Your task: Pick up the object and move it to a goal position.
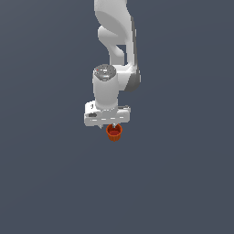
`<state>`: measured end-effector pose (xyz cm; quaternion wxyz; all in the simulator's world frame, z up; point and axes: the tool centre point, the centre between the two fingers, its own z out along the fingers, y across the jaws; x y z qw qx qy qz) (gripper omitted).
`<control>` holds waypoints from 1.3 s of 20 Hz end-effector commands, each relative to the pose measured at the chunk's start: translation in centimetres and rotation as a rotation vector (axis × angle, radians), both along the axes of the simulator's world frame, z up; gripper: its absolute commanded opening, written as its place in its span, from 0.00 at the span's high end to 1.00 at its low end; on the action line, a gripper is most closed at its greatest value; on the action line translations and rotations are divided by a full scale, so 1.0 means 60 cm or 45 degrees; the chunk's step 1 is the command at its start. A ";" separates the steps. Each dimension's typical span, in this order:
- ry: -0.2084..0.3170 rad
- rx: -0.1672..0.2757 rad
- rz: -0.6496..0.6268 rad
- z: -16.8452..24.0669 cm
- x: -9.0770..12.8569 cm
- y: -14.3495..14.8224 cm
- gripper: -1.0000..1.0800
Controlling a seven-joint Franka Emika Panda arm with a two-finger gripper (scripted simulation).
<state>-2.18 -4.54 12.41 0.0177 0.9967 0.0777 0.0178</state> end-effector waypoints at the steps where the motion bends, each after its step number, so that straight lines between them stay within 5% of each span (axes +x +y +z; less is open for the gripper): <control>1: -0.014 -0.008 0.056 -0.014 -0.008 -0.005 0.38; 26: -0.040 -0.023 0.162 -0.088 -0.022 -0.014 0.38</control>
